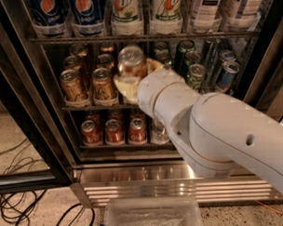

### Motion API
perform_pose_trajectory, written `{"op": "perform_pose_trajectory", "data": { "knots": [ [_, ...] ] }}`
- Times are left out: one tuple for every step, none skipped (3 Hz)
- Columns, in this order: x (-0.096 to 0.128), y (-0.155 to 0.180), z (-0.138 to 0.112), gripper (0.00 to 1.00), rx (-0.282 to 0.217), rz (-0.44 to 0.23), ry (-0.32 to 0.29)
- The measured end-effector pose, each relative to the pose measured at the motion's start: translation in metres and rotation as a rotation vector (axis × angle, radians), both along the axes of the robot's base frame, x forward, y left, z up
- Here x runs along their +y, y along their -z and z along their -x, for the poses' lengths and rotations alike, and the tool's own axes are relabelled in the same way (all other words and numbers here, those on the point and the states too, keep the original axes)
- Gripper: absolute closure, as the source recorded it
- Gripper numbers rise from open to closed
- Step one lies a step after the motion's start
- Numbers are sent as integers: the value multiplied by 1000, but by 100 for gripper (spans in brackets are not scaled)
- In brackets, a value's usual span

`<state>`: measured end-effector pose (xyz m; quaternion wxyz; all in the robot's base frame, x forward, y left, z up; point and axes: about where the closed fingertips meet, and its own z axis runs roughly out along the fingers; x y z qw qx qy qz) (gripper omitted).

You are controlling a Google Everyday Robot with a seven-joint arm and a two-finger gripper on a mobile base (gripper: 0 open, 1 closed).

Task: Pick orange can from middle shelf of fridge

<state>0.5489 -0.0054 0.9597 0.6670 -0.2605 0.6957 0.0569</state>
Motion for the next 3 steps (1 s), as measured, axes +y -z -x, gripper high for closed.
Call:
{"op": "perform_pose_trajectory", "data": {
  "knots": [
    [49,68,34,100,224,-70,-152],
    [64,80,41,100,301,-135,-214],
    [64,80,41,100,301,-135,-214]
  ]
}}
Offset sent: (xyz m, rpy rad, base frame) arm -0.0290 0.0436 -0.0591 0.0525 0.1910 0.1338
